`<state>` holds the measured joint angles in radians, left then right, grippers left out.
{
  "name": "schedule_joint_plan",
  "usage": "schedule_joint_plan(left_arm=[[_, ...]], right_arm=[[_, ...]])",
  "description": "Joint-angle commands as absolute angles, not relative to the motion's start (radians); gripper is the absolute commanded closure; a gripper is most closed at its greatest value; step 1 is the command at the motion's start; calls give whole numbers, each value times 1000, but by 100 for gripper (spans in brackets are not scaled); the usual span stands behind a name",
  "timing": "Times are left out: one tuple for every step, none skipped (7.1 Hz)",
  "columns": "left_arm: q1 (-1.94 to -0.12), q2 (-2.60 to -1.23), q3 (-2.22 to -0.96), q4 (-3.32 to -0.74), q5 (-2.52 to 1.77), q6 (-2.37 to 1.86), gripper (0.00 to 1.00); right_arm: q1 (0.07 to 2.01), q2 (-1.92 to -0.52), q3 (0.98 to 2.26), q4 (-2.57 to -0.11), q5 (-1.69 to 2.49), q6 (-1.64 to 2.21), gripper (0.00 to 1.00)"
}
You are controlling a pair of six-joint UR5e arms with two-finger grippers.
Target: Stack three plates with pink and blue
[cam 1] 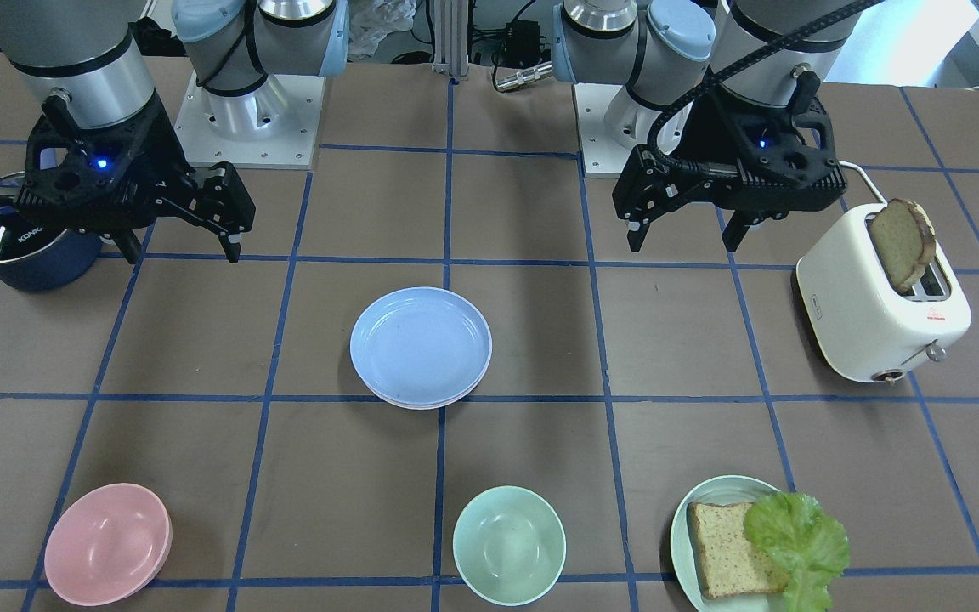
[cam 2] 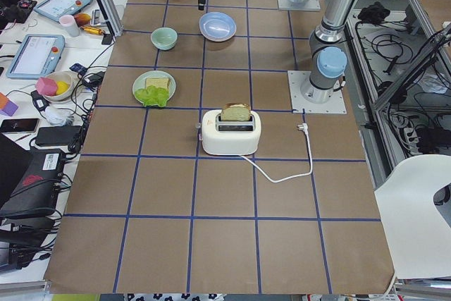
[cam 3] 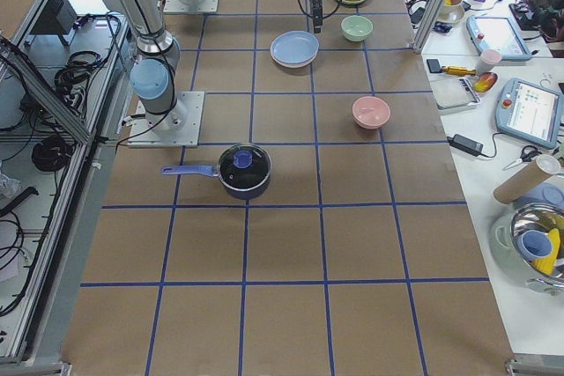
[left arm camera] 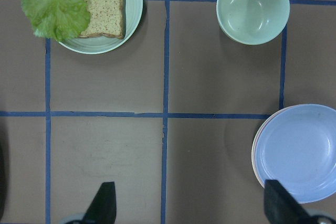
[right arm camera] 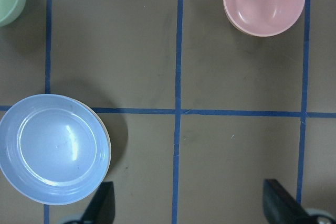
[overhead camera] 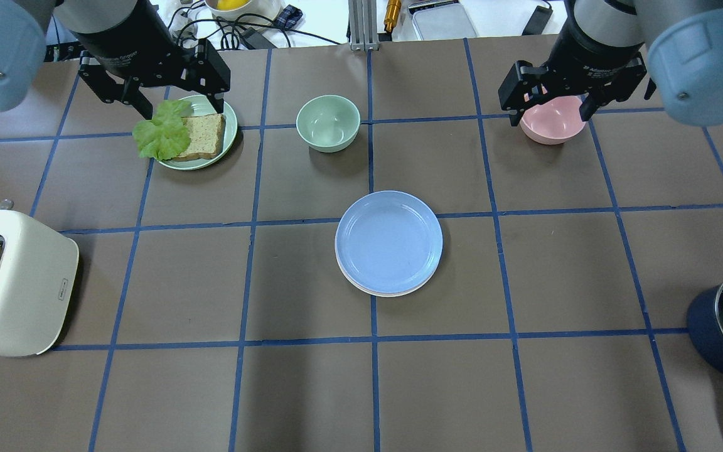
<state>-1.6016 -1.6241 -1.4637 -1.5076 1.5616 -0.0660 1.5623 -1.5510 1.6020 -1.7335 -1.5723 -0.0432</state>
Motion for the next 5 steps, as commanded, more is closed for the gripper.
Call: schedule_joint_plan(left_arm=[[-1603,-1620,-1465,-1508,1562,-66,0],[-1600,-1617,-1465,-1508,1562,-66,0],[-1601,-1618,-1466,-1514,1563,-66,0],[-1600,-1615,-1463,-1531,1565,-66,0],[-1600,-1614,-1463,-1532,1566,-66,0]], right_arm=[[1562,-1563,1629,-1727,-1597,-46,0],[1562,-1562,1631,-1729,-1598,-46,0],[1562,-1562,1629,-1733,-1598,-46,0],[1562,-1562,1629,-1739,-1597,-46,0],[1562,-1562,1623,-1740,-1595,-45,0]])
